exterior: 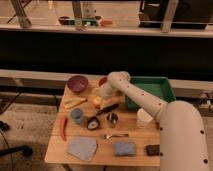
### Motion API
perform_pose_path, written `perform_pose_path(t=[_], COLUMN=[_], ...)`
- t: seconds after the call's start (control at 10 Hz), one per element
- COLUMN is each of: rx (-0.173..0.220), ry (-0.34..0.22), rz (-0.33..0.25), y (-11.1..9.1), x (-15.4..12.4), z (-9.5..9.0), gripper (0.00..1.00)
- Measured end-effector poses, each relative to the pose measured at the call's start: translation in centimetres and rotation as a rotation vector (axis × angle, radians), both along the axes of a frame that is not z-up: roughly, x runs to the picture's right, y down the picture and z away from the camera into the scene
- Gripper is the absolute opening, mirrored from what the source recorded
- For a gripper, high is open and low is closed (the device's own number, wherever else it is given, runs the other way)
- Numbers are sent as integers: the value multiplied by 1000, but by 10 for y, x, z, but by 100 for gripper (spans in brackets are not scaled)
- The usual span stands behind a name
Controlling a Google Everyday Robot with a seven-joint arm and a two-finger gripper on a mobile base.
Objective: Place apple in red bowl
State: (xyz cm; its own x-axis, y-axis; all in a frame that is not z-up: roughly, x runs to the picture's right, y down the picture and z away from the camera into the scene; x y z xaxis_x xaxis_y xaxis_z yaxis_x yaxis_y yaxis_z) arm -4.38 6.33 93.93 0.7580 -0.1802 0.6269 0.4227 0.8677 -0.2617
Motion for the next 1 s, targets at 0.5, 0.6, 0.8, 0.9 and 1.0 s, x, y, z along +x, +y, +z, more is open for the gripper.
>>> perform_pose_path(t=[0.5,0.6,0.8,0.9,1.0], rx=[2,6,25,38,49], ry=[-8,-9,-12,-7,0], rz=[34,39,63,84,106], y=[-7,-9,-23,-35,-47], x=[6,6,10,15,21], z=[-4,-6,-19,-30,-41], gripper=[10,5,0,0,0])
